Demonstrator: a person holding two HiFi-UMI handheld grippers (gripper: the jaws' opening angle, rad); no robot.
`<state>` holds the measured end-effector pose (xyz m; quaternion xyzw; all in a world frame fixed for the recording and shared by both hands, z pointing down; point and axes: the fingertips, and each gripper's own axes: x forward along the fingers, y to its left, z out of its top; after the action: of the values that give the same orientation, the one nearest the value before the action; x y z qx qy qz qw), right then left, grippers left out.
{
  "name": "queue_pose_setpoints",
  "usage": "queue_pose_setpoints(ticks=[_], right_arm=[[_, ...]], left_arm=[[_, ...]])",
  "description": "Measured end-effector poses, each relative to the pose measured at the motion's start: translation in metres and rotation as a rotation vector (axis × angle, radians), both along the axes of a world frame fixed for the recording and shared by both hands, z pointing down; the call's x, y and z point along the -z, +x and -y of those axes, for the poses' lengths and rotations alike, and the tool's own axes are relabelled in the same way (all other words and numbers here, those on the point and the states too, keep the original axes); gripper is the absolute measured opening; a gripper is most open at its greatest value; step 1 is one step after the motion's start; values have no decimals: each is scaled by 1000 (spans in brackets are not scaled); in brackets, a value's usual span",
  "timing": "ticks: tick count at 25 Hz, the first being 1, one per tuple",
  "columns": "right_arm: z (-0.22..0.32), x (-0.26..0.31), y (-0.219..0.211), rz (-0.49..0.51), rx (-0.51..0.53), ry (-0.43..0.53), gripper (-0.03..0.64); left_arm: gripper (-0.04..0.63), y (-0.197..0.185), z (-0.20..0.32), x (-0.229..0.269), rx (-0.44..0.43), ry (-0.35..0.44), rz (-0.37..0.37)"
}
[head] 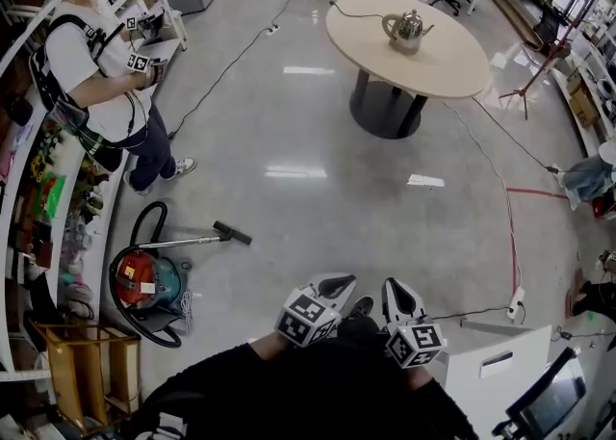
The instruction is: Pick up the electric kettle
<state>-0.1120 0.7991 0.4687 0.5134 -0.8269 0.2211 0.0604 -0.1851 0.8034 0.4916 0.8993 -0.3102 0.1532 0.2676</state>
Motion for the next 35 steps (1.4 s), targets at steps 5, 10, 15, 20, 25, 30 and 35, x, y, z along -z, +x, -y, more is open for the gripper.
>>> queue_pose_setpoints(ticks=[5,10,15,20,25,30,35], right_arm=[[40,7,-10,-5,4,8,14],[90,7,-8,19,27,23,14],[146,8,11,38,41,39,14],[205,6,51,61,48,31,14],[259,11,97,72,45,49,14],[298,9,143,102,-6,43,14],[321,2,169,120,-42,27,14]], left_arm=[[20,-9,38,4,18,13,6],[20,-12,86,9,56,49,28],[20,2,141,13,96,75,37],[20,43,198,28,92,106,3],[20,86,252,33,97,115,35],[20,128,285,32,61,116,57],[20,149,309,29,41,110,75]])
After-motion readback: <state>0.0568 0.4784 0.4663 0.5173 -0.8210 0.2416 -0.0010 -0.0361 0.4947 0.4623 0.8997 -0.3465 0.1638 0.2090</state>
